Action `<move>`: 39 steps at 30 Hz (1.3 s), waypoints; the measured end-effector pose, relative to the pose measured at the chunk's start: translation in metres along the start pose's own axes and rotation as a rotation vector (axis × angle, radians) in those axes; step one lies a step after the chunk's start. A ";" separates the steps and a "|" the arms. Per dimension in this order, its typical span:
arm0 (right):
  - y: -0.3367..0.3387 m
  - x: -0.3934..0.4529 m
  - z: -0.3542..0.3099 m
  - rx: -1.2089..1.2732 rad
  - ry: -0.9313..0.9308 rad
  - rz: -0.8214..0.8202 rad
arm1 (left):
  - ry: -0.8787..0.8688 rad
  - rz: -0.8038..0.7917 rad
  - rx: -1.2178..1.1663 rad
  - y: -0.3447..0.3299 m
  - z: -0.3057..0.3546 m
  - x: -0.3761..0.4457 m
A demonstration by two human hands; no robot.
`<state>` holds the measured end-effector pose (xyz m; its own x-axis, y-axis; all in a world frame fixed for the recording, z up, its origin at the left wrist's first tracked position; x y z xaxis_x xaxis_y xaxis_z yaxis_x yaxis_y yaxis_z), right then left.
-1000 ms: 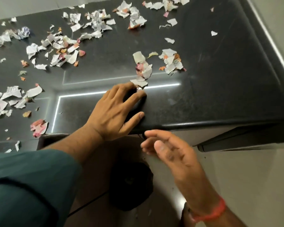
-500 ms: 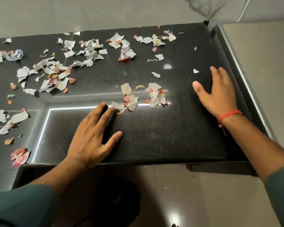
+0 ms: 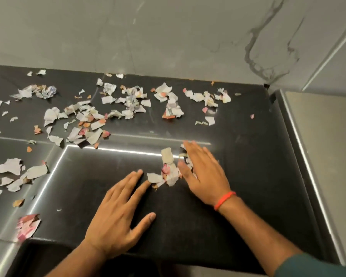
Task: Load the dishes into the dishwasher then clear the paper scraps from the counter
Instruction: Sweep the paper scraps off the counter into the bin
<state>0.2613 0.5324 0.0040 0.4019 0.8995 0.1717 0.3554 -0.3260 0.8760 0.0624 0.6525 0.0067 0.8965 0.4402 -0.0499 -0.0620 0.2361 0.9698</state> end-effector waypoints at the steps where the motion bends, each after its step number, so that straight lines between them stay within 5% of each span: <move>1: 0.001 0.000 0.001 0.010 0.008 0.007 | 0.003 0.000 0.003 0.001 0.001 0.001; 14: 0.013 0.001 -0.005 0.067 -0.056 -0.006 | 0.025 -0.068 0.120 0.005 0.003 0.013; 19: 0.010 0.008 -0.003 0.037 -0.028 -0.011 | 0.040 0.088 -0.030 0.001 0.002 0.022; 23: 0.008 0.005 0.007 -0.011 -0.014 0.135 | 0.028 0.268 0.000 -0.019 0.004 0.039; 28: 0.025 0.006 0.016 0.005 -0.031 0.400 | 0.239 0.500 -0.003 -0.025 0.028 0.071; 33: 0.028 0.006 0.006 -0.010 -0.039 0.394 | 0.343 0.485 0.023 -0.028 0.053 0.113; 37: 0.016 0.012 0.011 0.043 -0.020 0.267 | 0.187 0.250 -0.025 -0.033 0.075 0.138; 39: 0.010 0.017 0.023 -0.003 0.066 0.254 | 0.121 0.273 0.114 -0.055 0.074 0.140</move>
<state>0.2907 0.5375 0.0054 0.4222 0.8060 0.4150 0.2478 -0.5429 0.8024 0.2239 0.6372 -0.0356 0.7946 0.5751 0.1945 -0.2376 -0.0003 0.9714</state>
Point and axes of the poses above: each hand's wrist, its own x-axis towards the middle knuckle, its own y-axis out of the back of the hand, z = x × y, the point moved 7 cm from there along x, towards the middle knuckle, and after that the axes turned 14 degrees about y, right-handed, at the moved point
